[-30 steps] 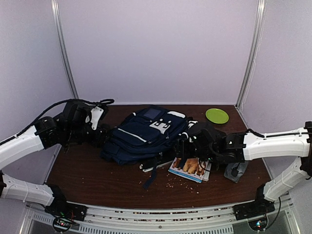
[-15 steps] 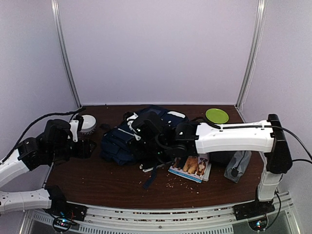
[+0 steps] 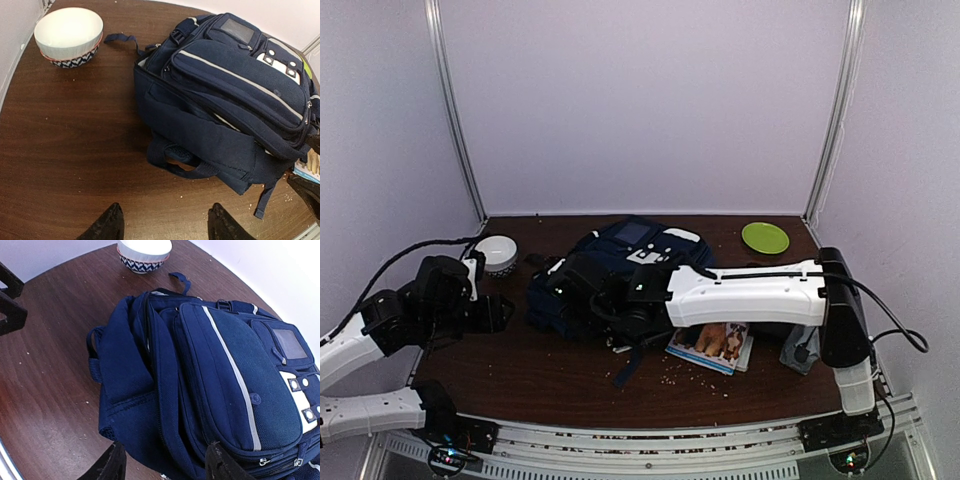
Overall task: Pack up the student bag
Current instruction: Adjust the student bag at the center of the board.
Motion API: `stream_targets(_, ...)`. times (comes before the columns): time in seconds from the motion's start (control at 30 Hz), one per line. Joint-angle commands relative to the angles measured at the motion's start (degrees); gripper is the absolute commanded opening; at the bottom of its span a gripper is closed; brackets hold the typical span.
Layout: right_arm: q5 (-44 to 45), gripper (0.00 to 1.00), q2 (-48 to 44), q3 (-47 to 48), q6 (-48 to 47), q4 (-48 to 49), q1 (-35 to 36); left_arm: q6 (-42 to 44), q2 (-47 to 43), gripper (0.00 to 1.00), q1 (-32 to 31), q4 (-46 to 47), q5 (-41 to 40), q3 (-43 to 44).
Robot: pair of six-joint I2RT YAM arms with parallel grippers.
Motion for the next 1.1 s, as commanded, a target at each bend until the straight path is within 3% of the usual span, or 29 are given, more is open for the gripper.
stream_targets(0.0, 5.23, 0.51, 2.29, 2.82, -0.71, -4.89, -0.54, -2.69, 1.17, 0.98, 3.19, 6.01, 4.78, -1.92)
stream_targets(0.1, 7.14, 0.35, 2.36, 2.32, -0.17, -5.69, -0.81, -3.64, 2.96, 0.98, 7.32, 9.75, 11.24, -3.05)
stream_targets(0.23, 7.51, 0.03, 0.04, 0.17, 1.08, -5.79, -1.29, -5.85, 5.63, 0.98, 11.36, 16.25, 17.84, -4.76)
stream_targets(0.27, 7.5, 0.0, -1.42, -1.2, 1.32, -5.4, -1.23, -6.3, 6.55, 0.98, 11.61, 17.87, 18.83, -4.91)
stream_targets(0.6, 5.83, 0.0, -10.93, -16.88, 5.29, -0.52, -1.81, -12.0, 22.18, 0.98, 11.62, 35.92, 26.44, -7.02)
stream_targets(0.8, 4.25, 0.0, -15.63, -22.81, 7.21, 1.83, -2.53, -14.65, 28.85, 0.97, 8.06, 45.36, 27.59, -6.86)
stream_targets(0.9, 4.11, 0.0, -16.92, -23.82, 8.01, 2.22, -2.91, -15.69, 30.77, 0.85, 6.56, 49.11, 27.59, -6.91)
stream_targets(1.07, 4.48, 0.0, -19.26, -23.68, 8.99, 3.43, -4.69, -15.88, 34.43, 0.33, 2.35, 50.74, 25.38, -6.01)
